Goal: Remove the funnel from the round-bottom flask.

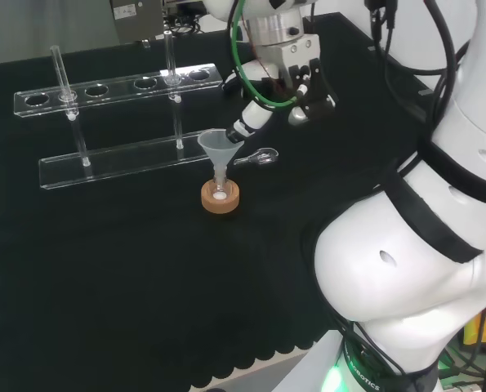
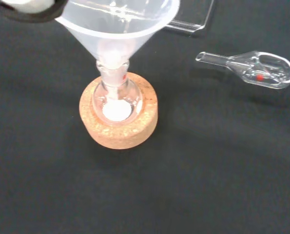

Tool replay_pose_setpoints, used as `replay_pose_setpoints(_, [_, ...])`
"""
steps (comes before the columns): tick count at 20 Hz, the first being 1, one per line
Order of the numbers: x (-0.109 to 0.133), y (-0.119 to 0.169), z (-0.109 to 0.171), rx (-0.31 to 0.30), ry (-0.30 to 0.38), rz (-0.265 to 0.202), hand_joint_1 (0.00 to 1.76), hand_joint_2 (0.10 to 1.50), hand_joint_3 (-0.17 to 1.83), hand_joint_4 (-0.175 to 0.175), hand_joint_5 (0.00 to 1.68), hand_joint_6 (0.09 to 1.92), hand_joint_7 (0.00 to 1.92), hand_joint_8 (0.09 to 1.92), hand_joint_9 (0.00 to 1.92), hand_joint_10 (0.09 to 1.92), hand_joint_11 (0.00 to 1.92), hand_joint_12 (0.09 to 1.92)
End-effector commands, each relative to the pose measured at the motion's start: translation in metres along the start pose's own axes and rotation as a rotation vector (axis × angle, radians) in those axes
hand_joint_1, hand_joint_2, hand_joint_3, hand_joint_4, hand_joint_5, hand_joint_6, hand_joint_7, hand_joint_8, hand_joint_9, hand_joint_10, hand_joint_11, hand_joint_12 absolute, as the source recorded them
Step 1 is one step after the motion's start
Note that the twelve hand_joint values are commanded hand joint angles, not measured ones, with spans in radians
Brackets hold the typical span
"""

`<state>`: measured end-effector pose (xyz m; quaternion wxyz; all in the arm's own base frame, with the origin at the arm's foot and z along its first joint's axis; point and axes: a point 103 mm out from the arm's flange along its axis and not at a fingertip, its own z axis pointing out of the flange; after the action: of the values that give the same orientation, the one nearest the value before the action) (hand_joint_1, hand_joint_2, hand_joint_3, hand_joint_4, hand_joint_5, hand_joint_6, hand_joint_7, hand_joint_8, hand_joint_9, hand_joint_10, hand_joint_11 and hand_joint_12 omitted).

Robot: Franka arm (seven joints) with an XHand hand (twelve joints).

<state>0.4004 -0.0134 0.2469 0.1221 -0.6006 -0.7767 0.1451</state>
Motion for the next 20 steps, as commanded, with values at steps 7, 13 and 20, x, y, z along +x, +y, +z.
replay_pose_setpoints(7, [0.02,0.032,0.004,0.12,-0.013,-0.075,0.6,0.65,0.35,-0.001,0.19,0.09,0.0,0.66,0.27,0.76,0.32,1.48])
replay_pose_setpoints(13, [0.022,0.041,0.01,0.164,-0.04,-0.087,0.6,0.66,0.33,0.009,0.18,0.09,0.0,0.63,0.26,0.77,0.33,1.47])
replay_pose_setpoints(20, [0.024,0.047,0.014,0.218,-0.051,-0.09,0.6,0.67,0.3,0.039,0.17,0.09,0.0,0.55,0.2,0.79,0.27,1.51])
